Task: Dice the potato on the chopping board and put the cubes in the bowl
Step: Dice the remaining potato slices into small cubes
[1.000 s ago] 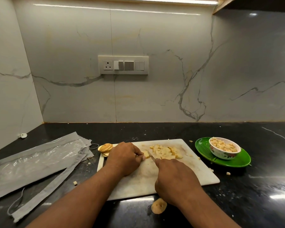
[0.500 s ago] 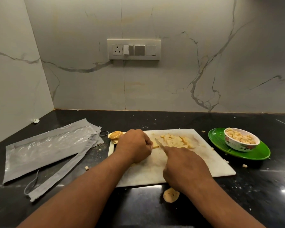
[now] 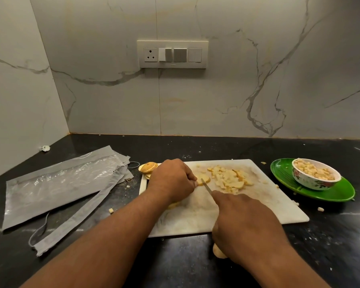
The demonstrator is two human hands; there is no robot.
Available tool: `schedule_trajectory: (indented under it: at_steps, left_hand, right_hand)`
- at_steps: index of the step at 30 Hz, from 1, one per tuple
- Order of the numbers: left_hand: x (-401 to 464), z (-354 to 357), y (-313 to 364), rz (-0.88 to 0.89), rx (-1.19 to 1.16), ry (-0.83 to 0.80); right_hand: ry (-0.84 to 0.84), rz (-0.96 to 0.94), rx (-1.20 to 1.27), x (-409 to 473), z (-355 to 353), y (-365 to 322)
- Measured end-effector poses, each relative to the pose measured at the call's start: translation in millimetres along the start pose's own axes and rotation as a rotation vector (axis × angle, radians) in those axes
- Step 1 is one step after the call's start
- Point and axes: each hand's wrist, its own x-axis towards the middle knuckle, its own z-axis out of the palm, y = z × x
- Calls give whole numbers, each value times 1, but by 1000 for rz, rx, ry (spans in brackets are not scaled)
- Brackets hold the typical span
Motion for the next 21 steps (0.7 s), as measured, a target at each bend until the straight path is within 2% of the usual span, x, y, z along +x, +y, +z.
schedule_trajectory:
  at_steps: [7, 11, 15, 18, 21]
  left_hand:
    - [-2, -2, 0, -18, -16, 14]
    - [-2, -1, -1, -21, 0, 17]
    - [-1, -5, 0, 3, 8, -17]
    - [-3, -9, -2, 6, -6, -50]
    - [-5, -9, -5, -22, -96, -8]
  right_hand:
    - [104, 34, 44, 22, -1, -9]
    - [50, 31, 35, 11, 15, -9]
    - [17, 13, 31, -9, 1, 0]
    - [88, 19, 49, 2, -6, -3]
    - [117, 36, 60, 23, 2, -10]
